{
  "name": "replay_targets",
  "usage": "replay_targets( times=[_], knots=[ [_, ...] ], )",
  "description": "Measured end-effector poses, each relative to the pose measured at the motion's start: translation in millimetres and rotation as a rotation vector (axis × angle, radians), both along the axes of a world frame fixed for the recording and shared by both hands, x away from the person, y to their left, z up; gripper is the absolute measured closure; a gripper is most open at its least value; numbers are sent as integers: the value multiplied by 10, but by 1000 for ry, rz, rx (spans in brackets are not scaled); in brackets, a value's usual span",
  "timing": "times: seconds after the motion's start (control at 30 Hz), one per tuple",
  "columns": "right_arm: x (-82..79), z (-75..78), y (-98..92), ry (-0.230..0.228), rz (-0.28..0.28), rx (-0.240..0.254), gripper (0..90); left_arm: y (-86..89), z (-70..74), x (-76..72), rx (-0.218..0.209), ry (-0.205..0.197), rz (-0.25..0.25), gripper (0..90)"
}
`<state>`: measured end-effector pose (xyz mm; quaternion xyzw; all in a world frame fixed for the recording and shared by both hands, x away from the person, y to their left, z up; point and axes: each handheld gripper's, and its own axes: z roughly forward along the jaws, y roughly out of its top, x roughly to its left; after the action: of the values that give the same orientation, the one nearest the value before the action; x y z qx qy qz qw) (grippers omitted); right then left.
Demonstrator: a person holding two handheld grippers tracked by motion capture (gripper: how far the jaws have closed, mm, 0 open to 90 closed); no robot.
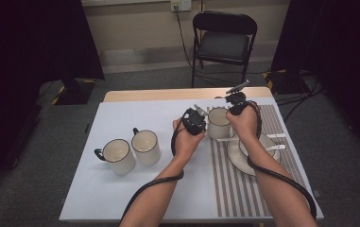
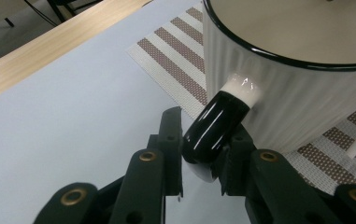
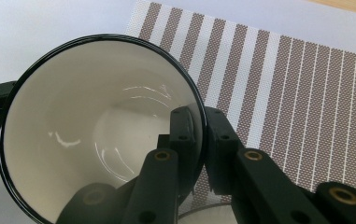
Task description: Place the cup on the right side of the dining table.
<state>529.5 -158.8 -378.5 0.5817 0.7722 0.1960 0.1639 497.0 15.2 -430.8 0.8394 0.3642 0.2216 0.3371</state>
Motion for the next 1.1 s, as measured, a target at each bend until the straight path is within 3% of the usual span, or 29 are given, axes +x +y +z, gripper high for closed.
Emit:
replay_targets(
  times=[0.47,0.63,1.1],
  knots=[
    [-26,-22,-42,-7,-1,13,534,5,-78,-23,13,50,-11,549],
    [-36,26,-30,-10,11,20,470,21,-57,-38,24,58,-13,507],
    [-60,55,37,-26,42,14,331,134,19,-47,-18,80,-26,392]
  ],
)
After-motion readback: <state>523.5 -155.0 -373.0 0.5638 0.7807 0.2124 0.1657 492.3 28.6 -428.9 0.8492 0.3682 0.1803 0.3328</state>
